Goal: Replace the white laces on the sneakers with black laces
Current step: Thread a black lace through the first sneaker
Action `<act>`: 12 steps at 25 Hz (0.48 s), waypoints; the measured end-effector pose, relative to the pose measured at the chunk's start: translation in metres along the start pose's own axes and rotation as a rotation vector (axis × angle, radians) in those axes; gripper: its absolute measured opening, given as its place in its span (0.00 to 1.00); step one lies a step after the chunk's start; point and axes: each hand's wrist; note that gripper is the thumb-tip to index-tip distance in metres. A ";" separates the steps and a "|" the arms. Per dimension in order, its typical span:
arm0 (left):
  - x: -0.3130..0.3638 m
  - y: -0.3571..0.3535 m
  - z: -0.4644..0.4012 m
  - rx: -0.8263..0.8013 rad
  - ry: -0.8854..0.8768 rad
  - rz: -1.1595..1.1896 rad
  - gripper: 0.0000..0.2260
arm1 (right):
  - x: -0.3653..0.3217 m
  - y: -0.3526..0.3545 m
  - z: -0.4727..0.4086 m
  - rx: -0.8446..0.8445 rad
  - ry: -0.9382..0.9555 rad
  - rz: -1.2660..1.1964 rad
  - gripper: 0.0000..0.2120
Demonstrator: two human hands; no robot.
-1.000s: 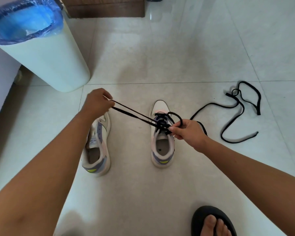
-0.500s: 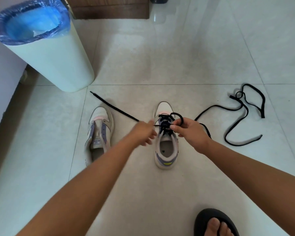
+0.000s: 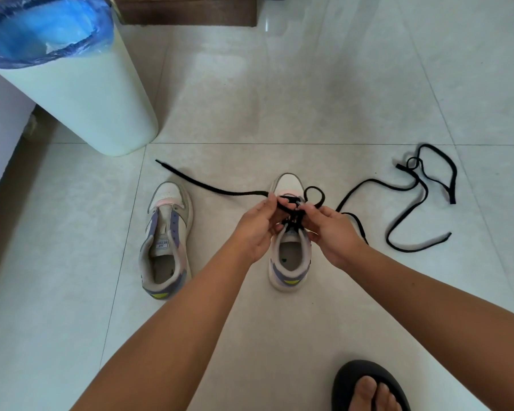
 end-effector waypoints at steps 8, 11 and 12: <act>-0.003 -0.004 -0.001 0.145 0.028 0.207 0.15 | 0.003 -0.005 -0.004 -0.013 -0.084 -0.290 0.17; -0.005 -0.003 -0.005 0.211 0.123 0.186 0.15 | 0.001 0.002 -0.009 0.043 -0.135 -0.283 0.16; -0.005 -0.001 -0.006 0.221 0.152 0.177 0.15 | 0.001 0.004 -0.010 0.053 -0.131 -0.274 0.16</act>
Point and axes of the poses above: each hand's wrist, its own z-axis away from the middle knuckle, its own y-axis out of the back of the hand, x = y × z, and after that the axes turned 4 degrees about -z, right-handed
